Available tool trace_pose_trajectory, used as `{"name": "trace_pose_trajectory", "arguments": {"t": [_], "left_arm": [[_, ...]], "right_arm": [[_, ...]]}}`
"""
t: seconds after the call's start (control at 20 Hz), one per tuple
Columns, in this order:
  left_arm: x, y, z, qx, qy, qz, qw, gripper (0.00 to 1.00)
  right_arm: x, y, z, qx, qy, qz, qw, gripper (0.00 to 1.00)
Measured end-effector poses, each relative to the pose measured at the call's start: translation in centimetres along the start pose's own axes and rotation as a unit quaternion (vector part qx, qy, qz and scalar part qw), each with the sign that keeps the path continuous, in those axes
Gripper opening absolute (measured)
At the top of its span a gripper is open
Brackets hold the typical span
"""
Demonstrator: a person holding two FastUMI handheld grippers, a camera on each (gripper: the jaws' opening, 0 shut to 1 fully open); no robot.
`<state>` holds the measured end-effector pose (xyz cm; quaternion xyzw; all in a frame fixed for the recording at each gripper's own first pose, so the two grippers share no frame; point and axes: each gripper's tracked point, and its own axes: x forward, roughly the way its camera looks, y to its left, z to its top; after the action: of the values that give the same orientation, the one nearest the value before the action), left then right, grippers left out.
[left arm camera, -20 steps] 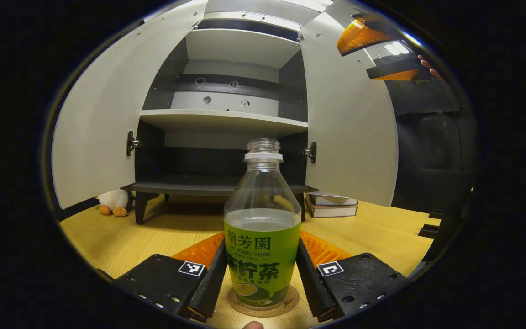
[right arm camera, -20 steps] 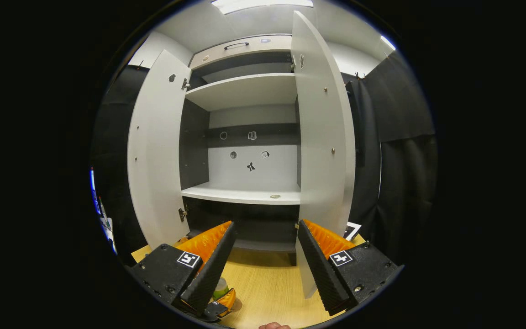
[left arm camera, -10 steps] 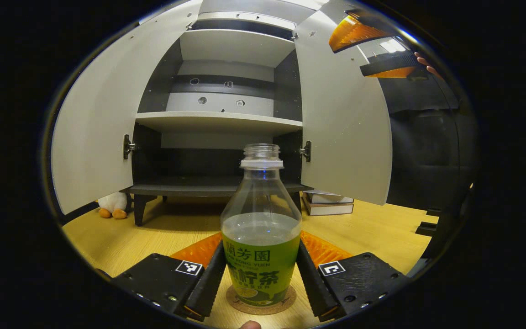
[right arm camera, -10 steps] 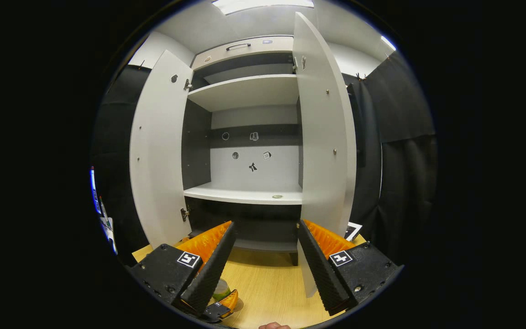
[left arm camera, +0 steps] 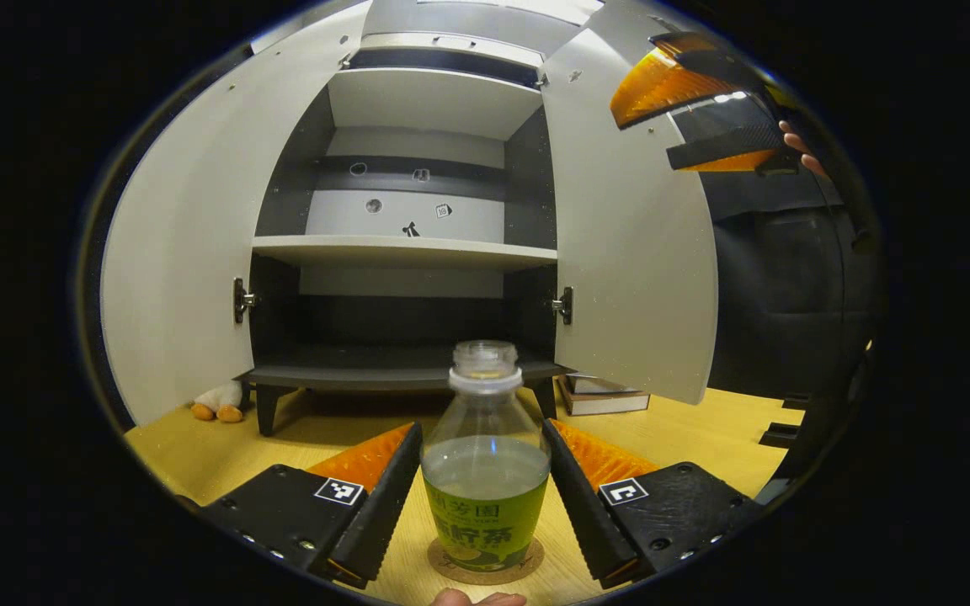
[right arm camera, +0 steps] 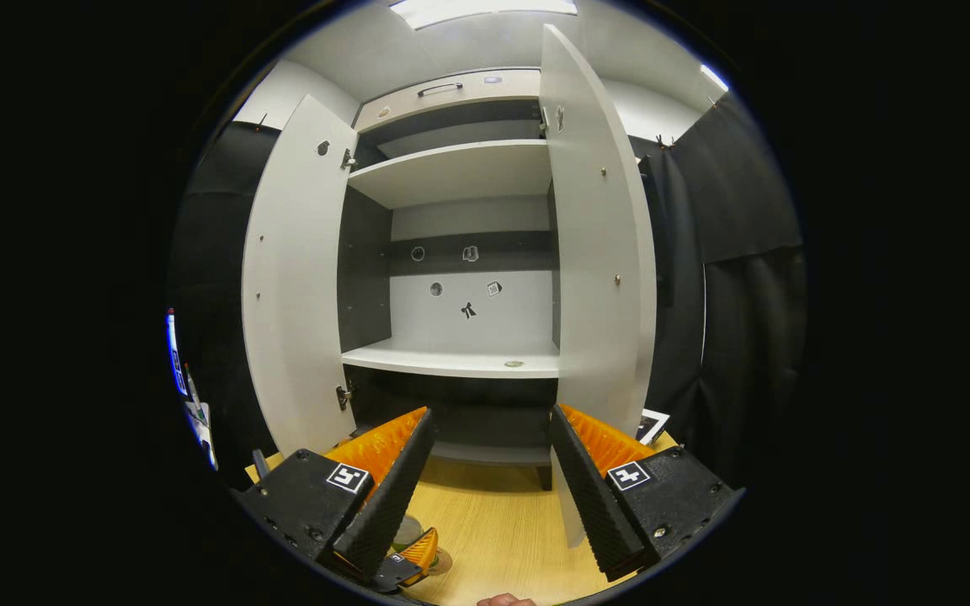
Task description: Grasp the bottle in the cabinet with the left hand and place it on the coaster, then close the right door with the right hand and the left door with the left hand.
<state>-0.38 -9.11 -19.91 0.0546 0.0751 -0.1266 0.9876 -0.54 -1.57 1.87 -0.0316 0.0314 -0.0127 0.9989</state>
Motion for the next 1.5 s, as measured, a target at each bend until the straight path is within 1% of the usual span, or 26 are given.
{"name": "trace_pose_trajectory", "arguments": {"t": [0.05,0.1,0.15,0.3,0.45,0.5,0.55,0.6,0.65,0.7,0.8,0.9,1.05,1.15,1.2,1.25,1.3,1.4,1.5], "left_arm": [[-0.2,0.0,1.6,-0.005,-0.013,-0.002,1.0,0.86],[-0.5,0.1,3.1,-0.009,-0.025,-0.002,1.0,0.89],[-0.8,0.3,4.5,-0.013,-0.035,-0.002,0.999,0.86],[-1.5,0.4,9.5,-0.035,-0.072,-0.014,0.997,0.87],[-1.9,1.6,14.0,-0.041,-0.095,-0.006,0.995,0.87],[-2.0,2.0,15.2,-0.044,-0.097,0.0,0.994,0.89],[-2.1,2.3,16.3,-0.045,-0.098,0.004,0.994,0.94],[-2.2,2.7,17.0,-0.038,-0.092,0.011,0.995,0.96],[-2.3,3.1,17.1,-0.026,-0.08,0.019,0.996,0.99],[-2.4,3.3,17.0,-0.021,-0.069,0.025,0.997,0.95],[-2.7,3.1,16.7,-0.034,-0.062,0.028,0.997,0.95],[-3.1,3.2,16.2,-0.037,-0.055,0.036,0.997,0.94],[-3.6,3.7,15.5,-0.028,-0.047,0.053,0.997,0.95],[-3.8,4.0,15.4,-0.018,-0.051,0.062,0.997,0.95],[-3.7,3.9,15.2,-0.015,-0.049,0.062,0.997,0.95],[-3.7,3.7,14.9,-0.015,-0.047,0.062,0.997,0.99],[-3.7,3.7,14.8,-0.017,-0.046,0.064,0.997,0.95],[-3.7,3.6,14.8,-0.024,-0.049,0.067,0.996,0.95],[-3.8,3.8,14.7,-0.027,-0.051,0.072,0.996,0.95]], "right_arm": [[0.0,-0.1,0.1,0.002,-0.003,-0.002,1.0,0.85],[-0.1,-0.2,0.1,0.005,-0.007,-0.002,1.0,0.85],[-0.2,-0.3,0.3,0.009,-0.011,-0.004,1.0,0.85],[-0.4,-0.8,0.4,0.014,-0.025,-0.009,1.0,0.85],[-0.7,-1.3,0.9,0.014,-0.047,-0.02,0.999,0.85],[-0.8,-1.5,0.9,0.015,-0.054,-0.022,0.998,0.85],[-0.9,-1.6,1.1,0.017,-0.061,-0.025,0.998,0.85],[-1.0,-1.7,1.0,0.02,-0.067,-0.027,0.997,0.85],[-1.1,-1.7,0.8,0.026,-0.07,-0.029,0.997,0.85],[-1.1,-1.8,0.3,0.034,-0.071,-0.03,0.996,0.85],[-1.4,-1.7,-0.9,0.046,-0.065,-0.03,0.996,0.85],[-1.8,-2.0,-1.3,0.049,-0.059,-0.028,0.997,0.85],[-2.7,-3.9,1.8,0.035,-0.065,-0.015,0.997,0.85],[-3.6,-6.8,5.8,0.039,-0.091,-0.02,0.995,0.85],[-3.8,-8.4,7.6,0.043,-0.102,-0.03,0.993,0.85],[-4.0,-10.3,9.1,0.045,-0.106,-0.046,0.992,0.85],[-4.0,-12.1,10.4,0.046,-0.114,-0.064,0.99,0.84],[-3.6,-15.5,13.1,0.047,-0.131,-0.103,0.985,0.85],[-2.9,-18.0,14.6,0.05,-0.135,-0.133,0.981,0.84]]}}
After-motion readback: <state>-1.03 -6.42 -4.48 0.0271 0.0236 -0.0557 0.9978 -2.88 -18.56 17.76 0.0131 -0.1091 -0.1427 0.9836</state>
